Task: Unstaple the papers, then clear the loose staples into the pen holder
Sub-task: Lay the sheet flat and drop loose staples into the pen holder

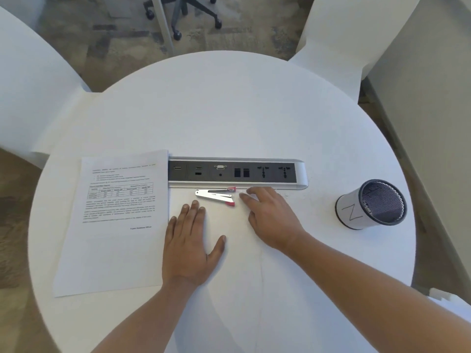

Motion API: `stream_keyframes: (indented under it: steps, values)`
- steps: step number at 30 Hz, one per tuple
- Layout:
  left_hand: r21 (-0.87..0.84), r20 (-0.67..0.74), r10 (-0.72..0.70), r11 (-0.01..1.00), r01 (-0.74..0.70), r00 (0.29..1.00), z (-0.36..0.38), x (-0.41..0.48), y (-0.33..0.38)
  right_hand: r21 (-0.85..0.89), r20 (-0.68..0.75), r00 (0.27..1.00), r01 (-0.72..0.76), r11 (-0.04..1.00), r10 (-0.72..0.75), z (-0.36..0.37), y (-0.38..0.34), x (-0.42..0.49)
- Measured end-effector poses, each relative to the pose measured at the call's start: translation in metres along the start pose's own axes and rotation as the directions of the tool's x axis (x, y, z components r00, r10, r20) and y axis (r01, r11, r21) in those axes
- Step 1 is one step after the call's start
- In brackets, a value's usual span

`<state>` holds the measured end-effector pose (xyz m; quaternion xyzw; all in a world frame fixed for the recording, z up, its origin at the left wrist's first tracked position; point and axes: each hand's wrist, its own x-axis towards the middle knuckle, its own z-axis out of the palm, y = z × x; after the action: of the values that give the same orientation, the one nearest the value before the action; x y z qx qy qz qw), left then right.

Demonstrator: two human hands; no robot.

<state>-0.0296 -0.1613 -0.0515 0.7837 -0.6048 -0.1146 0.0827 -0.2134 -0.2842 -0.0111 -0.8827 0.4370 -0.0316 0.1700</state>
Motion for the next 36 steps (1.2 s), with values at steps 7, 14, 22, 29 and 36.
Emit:
stream_keyframes:
  steps: [7, 14, 22, 29, 36]
  values:
    - [0.002, 0.0, -0.001, 1.0, 0.001, 1.0, 0.001, 0.0, -0.003, -0.11, 0.002, 0.997, 0.073, 0.991, -0.073, 0.006, -0.004, 0.009]
    - [-0.006, -0.003, -0.001, 1.0, 0.001, 1.0, 0.0, 0.0, -0.003, -0.071, -0.02, 0.999, -0.047, 0.996, 0.046, -0.008, 0.015, -0.031]
    - [-0.011, -0.006, -0.007, 1.0, 0.007, 1.0, 0.0, 0.0, -0.002, -0.114, -0.032, 0.985, -0.17, 0.979, 0.167, -0.015, 0.037, -0.018]
    - [-0.012, -0.007, -0.006, 1.0, 0.006, 1.0, -0.001, 0.001, -0.001, -0.091, 0.009, 1.0, -0.016, 0.996, 0.017, -0.015, 0.022, -0.026]
    - [-0.006, -0.008, -0.002, 1.0, 0.002, 1.0, 0.0, 0.001, -0.002, -0.186, -0.016, 0.997, 0.069, 0.98, -0.073, -0.013, 0.018, 0.001]
